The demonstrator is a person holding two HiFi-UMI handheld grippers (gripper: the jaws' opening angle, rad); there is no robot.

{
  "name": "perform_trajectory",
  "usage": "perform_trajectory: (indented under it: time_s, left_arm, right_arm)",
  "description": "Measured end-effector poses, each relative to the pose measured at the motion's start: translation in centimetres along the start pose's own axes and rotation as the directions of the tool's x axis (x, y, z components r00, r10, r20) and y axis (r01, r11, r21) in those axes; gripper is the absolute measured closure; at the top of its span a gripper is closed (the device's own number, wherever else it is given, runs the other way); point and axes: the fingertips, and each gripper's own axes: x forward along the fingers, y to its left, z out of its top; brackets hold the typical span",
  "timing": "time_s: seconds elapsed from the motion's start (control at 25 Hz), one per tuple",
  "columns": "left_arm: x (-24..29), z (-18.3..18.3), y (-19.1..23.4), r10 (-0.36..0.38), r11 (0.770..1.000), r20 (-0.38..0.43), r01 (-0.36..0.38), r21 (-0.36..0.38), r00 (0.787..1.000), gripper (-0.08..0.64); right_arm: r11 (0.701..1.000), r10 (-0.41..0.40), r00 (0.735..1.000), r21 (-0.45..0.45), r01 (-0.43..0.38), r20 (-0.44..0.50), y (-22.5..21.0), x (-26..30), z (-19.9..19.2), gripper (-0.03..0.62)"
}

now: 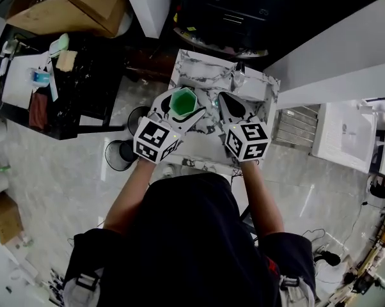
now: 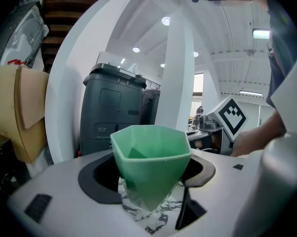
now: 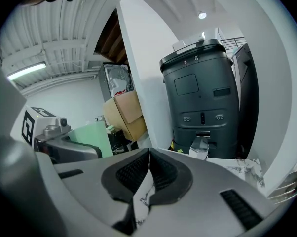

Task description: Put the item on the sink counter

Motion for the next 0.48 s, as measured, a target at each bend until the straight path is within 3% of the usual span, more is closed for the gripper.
perform_trajectory:
  time_s: [0.16,0.48]
  left_arm:
    - [0.4,-0.8,0.8,0.017,0.998,-0.002,-0.017,-0.052,1.000,0.225]
    - [1.2,-2.3,2.3,0.074,0.997,-0.041,-0.075,-0.030,0.996,0.225]
  right_arm:
    - [1.000,0.026,0.999,0.001,-0.026,-0.019,0.2,0.8,-0.6,0.557]
    - [0.998,0.058,0.997,0.000,-0.058,-0.052,-0.1,2.1,-1.5,0.557]
